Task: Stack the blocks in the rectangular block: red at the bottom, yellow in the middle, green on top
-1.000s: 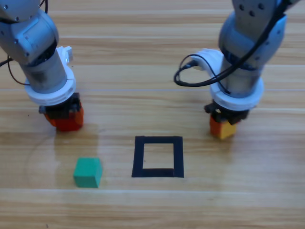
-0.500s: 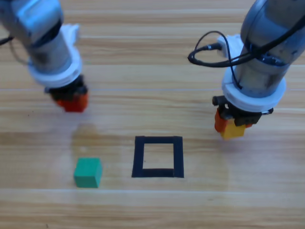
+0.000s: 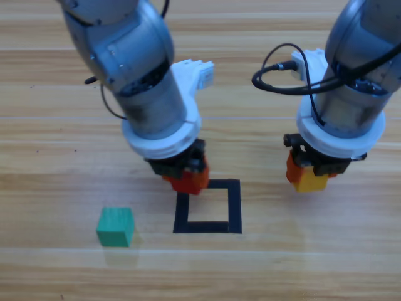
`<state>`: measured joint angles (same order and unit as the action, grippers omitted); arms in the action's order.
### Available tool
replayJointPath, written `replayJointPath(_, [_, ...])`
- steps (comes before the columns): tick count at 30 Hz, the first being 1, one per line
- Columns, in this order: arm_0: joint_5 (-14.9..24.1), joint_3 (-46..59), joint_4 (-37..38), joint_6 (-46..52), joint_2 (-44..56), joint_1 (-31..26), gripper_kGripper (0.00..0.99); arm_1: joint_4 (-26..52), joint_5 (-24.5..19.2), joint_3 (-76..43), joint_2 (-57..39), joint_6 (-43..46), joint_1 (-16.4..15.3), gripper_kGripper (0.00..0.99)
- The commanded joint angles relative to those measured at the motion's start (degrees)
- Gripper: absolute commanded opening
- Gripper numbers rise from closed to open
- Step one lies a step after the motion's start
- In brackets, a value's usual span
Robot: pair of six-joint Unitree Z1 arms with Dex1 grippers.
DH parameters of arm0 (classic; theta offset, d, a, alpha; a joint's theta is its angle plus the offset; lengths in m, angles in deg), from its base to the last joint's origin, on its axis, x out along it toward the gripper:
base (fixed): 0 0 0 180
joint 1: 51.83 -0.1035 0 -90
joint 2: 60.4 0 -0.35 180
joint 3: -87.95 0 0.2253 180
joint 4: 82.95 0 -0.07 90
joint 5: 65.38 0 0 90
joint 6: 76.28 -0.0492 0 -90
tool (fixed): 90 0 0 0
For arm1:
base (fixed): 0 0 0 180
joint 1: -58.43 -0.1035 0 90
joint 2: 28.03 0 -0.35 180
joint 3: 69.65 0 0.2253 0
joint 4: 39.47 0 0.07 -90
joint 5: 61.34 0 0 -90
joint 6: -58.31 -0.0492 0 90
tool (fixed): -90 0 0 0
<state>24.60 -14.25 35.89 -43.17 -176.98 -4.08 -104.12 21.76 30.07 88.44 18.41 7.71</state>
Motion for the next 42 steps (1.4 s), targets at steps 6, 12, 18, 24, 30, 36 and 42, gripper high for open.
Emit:
replayJointPath(6, [5.03, -12.64, -9.74, 17.87, -10.25, 6.82, 0.075, -0.63, -0.92, -3.06, -3.44, -0.8, -1.23, 0.015])
replayJointPath(12, [6.0, -13.52, -10.45, 24.11, -10.77, 7.44, 0.075, -0.72, -0.48, -2.8, -3.61, -0.8, -1.23, 0.015])
replayJointPath(18, [6.0, -15.19, -10.8, 24.28, -12.71, 7.44, 0.075, -0.72, -0.31, -2.36, -3.7, -0.88, -1.23, 0.015])
replayJointPath(24, [6.26, -15.9, -10.71, 24.02, -15.08, 7.35, 0.075, -0.63, -0.04, -2.36, -3.7, -0.88, -1.23, 0.015])
replayJointPath(30, [6.61, -15.63, -10.62, 23.32, -15.96, 7.35, 0.075, -0.63, 0.05, -2.53, -3.79, -0.88, -1.23, 0.015])
replayJointPath(36, [6.61, -15.72, -10.54, 22.97, -16.93, 7.26, 0.075, -0.63, 0.05, -2.18, -3.79, -0.88, -1.23, 0.015])
replayJointPath(42, [6.79, -15.28, -10.27, 22.61, -17.45, 7.17, 0.075, -0.63, 0.05, -2.01, -3.61, -0.97, -1.23, 0.015])
